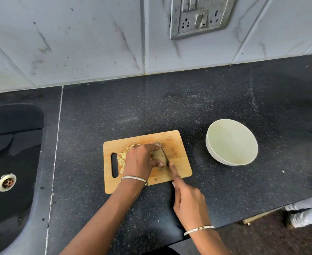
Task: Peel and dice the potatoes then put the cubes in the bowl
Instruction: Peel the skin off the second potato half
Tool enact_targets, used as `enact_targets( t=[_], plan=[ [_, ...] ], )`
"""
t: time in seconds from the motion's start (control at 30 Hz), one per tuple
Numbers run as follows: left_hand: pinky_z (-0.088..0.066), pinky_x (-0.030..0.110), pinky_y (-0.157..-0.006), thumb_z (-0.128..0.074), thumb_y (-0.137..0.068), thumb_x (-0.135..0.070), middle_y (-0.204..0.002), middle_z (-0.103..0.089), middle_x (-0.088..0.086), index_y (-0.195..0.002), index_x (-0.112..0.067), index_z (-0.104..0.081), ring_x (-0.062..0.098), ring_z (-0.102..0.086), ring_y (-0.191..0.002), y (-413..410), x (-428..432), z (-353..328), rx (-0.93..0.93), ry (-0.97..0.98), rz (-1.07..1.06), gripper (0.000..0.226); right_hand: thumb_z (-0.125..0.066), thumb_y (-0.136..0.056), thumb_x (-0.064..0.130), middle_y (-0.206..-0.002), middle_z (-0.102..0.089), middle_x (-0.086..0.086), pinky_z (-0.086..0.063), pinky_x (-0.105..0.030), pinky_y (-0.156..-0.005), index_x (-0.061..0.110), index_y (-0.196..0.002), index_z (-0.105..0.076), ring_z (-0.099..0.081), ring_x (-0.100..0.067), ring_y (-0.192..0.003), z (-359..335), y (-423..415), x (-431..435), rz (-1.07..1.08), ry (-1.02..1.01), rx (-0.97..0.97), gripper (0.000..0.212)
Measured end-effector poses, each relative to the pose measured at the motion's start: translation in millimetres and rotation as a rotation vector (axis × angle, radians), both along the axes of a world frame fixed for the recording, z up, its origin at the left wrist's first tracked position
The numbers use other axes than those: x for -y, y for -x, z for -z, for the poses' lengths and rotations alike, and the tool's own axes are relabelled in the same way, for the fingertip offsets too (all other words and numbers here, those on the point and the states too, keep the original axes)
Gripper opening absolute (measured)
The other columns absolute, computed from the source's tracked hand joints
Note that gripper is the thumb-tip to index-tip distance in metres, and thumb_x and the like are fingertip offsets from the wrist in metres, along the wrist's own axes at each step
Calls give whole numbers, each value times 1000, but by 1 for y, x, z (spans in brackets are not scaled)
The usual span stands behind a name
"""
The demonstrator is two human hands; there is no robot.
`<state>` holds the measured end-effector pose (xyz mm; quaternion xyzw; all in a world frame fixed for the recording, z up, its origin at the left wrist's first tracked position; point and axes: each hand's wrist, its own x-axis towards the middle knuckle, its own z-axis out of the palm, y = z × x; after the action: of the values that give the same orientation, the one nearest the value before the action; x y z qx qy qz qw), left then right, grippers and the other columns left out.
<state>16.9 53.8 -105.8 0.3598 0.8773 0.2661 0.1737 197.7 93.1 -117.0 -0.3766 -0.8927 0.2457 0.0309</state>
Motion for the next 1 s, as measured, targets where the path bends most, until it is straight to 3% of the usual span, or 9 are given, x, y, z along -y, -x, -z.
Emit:
enact_targets(
  t=[0.17, 0.3, 0.43, 0.63, 0.83, 1.0],
  plan=[
    [-50, 31, -86, -86, -66, -28, -107, -72, -3, -117, -27, -68, 20, -65, -99, -3, 1, -2, -17, -11, -3, 53, -49, -98, 21, -74, -70, 1, -50, -39, -55, 61, -146, 5, -64, -18, -63, 9, -15, 4, -35, 29, -17, 82],
    [-50, 31, -75, -83, -69, -28, -87, -70, -3, -117, -29, -65, 19, -64, -83, -5, 1, -7, -19, 25, 12, 51, -47, -99, 22, -62, -57, 5, -37, -34, -51, 62, -145, 5, -56, -17, -55, 6, -17, 3, -34, 44, -13, 80],
    [-42, 26, -70, -80, -73, -34, -97, -69, -5, -125, -32, -58, 17, -63, -88, -5, 1, -13, -112, 69, 68, 57, -44, -99, 21, -67, -63, 1, -42, -41, -55, 64, -144, 4, -59, -21, -58, 6, -19, 1, -39, 75, -35, 79],
    [-48, 32, -77, -74, -80, -36, -112, -53, 0, -140, -40, -40, 22, -59, -92, -6, -3, -22, -200, 198, 199, 69, -47, -98, 18, -56, -41, 7, -30, -34, -52, 56, -149, -11, -46, -18, -51, 0, -10, 4, -6, 48, -53, 72],
    [-51, 35, -83, -71, -84, -35, -112, -40, 0, -125, -44, -57, 23, -51, -101, -3, -13, -28, -231, 312, 331, 45, -47, -97, 17, -64, -48, 2, -31, -35, -56, 53, -150, -11, -61, -30, -67, 1, 3, -6, -39, 41, -41, 73],
    [-47, 29, -71, -72, -85, -27, -102, -33, -2, -116, -41, -64, 23, -53, -96, 0, -22, -32, -238, 346, 361, 35, -46, -99, 20, -69, -63, -5, -27, -37, -56, 59, -147, -6, -61, -28, -67, 1, -9, -3, -54, 49, -45, 74]
  ],
)
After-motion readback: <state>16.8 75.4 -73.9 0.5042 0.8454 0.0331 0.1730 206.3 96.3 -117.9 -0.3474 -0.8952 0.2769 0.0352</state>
